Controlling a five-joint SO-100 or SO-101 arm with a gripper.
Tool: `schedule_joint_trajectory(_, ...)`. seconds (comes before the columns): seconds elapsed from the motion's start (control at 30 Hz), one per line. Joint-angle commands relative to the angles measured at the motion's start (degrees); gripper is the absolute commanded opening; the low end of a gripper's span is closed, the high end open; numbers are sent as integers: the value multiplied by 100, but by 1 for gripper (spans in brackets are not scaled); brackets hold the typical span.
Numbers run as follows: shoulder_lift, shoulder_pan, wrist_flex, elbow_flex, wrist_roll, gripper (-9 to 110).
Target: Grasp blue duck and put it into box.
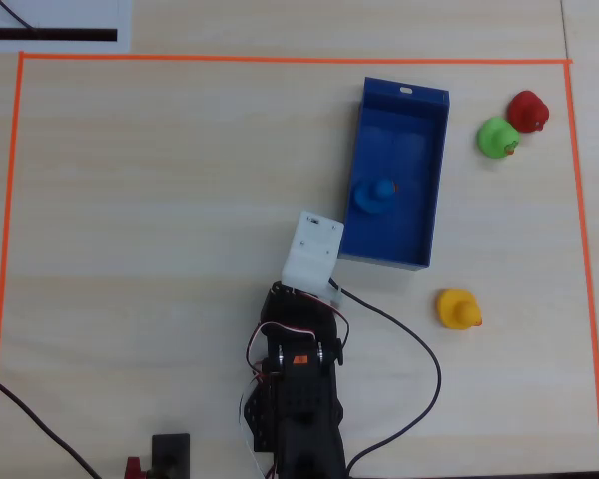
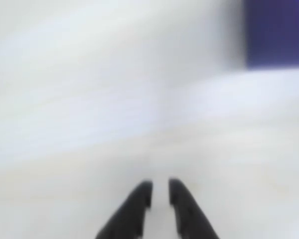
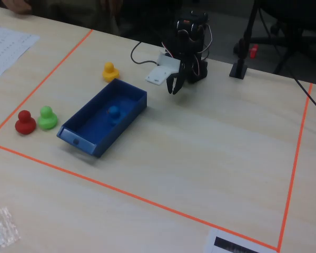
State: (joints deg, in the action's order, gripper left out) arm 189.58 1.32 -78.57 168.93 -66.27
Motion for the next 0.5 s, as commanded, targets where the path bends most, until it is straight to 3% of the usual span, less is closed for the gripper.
schedule_joint_trajectory(0.0, 9, 105, 193, 466, -536, 0)
schedule_joint_trajectory(0.03, 9, 88, 562, 923, -835, 0)
schedule_joint_trajectory(0.47, 18, -26, 334, 932, -879, 1)
